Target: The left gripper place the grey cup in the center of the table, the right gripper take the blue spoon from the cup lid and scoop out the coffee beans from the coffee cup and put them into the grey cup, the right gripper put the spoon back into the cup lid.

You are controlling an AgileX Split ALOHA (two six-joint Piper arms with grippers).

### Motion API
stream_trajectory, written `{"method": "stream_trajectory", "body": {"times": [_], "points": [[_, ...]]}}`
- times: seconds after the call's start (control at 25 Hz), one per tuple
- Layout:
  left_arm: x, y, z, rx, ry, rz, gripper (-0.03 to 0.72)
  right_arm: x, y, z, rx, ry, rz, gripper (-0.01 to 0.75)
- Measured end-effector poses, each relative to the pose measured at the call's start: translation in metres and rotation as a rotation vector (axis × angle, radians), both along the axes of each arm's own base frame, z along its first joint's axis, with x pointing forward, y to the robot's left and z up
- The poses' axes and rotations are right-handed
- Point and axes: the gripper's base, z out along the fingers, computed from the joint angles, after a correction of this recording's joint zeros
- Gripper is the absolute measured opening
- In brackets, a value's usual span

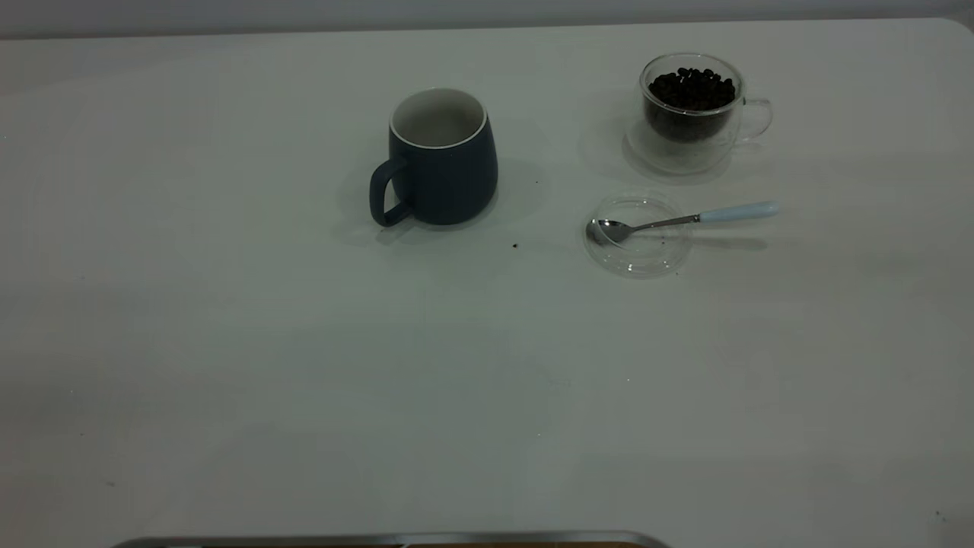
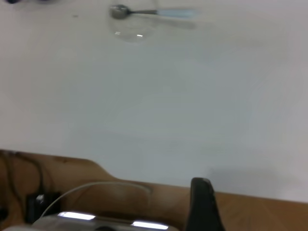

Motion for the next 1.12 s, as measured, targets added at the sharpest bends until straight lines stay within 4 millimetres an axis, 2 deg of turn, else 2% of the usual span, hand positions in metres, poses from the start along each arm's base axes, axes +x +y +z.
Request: {"method": "stream_trajectory", "body": {"times": [0.24,0.72,1.12], "points": [[0.0,0.0,0.0,0.0,0.0,0.0,0.475,-0.036,-0.001,-0.025,-0.019,-0.047,-0.048,0.588],[0.0,0.0,0.0,-0.002,0.0,0.002,0.475,-0.088,0.002,-0.019,-0.038,-0.389,-0.059,0.588],[0.0,0.0,0.0,-0.001,0.0,0.001,0.475,-0.091,0.002,-0.019,-0.037,-0.406,-0.051,0.588]]}}
